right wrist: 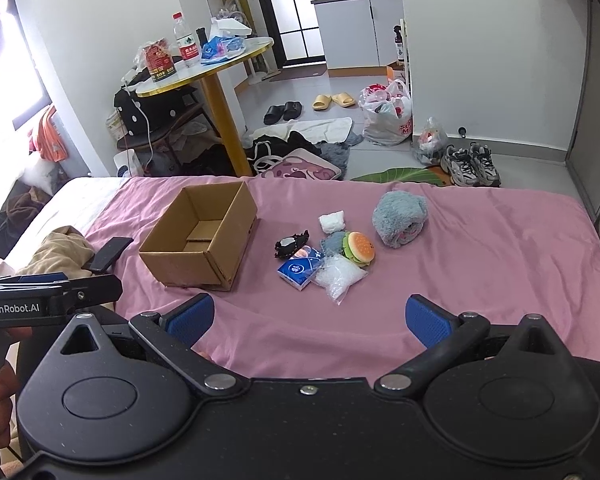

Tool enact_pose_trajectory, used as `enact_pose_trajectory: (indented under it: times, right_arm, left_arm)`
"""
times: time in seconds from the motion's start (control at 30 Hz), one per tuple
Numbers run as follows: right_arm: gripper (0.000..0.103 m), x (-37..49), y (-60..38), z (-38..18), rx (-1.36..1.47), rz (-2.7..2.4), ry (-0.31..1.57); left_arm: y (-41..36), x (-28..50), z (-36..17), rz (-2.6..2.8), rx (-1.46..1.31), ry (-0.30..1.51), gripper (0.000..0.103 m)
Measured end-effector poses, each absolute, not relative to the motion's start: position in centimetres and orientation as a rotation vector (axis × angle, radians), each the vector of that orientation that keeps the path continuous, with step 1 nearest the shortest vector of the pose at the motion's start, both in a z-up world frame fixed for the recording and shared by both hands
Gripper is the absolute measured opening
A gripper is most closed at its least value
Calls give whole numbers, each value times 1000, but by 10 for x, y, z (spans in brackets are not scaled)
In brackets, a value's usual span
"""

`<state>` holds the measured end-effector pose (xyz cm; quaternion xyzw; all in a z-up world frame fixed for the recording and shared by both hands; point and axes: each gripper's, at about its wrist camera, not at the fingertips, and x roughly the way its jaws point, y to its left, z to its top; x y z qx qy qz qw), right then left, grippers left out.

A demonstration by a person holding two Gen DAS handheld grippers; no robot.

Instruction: Organize soft objects

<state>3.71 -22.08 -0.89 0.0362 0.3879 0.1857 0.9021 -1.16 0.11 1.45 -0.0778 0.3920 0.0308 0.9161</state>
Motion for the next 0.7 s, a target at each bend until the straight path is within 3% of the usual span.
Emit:
enact_pose_trajectory:
  times: [0.7]
  right_arm:
    - [103, 36, -220, -2, 69, 390, 784]
  left_arm:
    - [1, -16, 24, 52, -154, 777, 102]
